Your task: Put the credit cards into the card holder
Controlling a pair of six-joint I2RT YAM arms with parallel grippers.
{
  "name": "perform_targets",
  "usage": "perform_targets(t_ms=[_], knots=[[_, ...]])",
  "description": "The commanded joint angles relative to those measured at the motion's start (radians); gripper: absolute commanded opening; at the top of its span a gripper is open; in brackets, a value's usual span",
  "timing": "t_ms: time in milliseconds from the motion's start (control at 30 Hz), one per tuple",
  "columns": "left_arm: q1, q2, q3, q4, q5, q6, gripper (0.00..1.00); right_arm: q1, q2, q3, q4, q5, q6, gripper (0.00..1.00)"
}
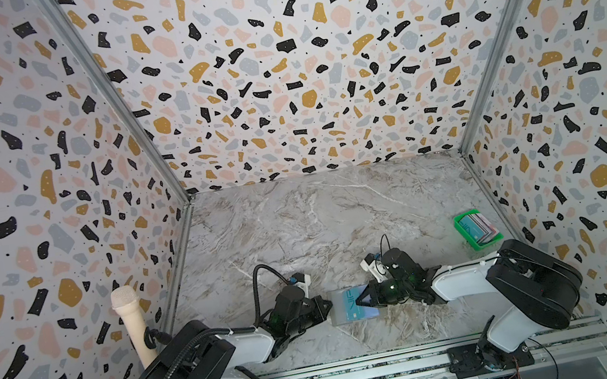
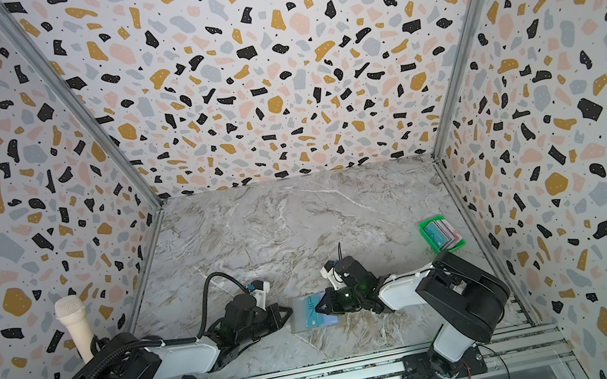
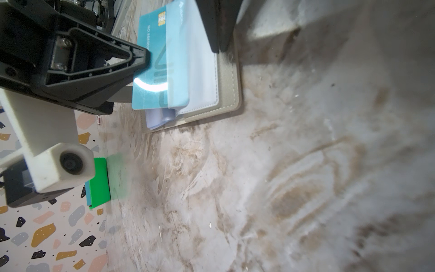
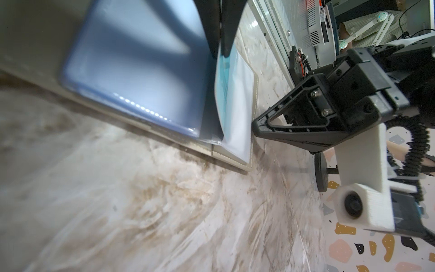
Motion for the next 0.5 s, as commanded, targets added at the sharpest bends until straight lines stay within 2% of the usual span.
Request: perform_targets(t_ms=[0,400,467], knots=[[-0.006,0.01,-0.004,-0.015,0.016,0.0,0.0,0.011,0.024,0.03,-0.045,0.038,-0.019,0.0],[-0.006,0.005,-0.002,-0.019,0.021,0.006,0.0,0.06,0.111,0.114,-0.127,0.082,-0.048,0.0],[-0.006,0.0,0.002,-0.026,0.021,0.012,0.0,0.07,0.083,0.125,-0.156,0.103,-0.066,0.09]])
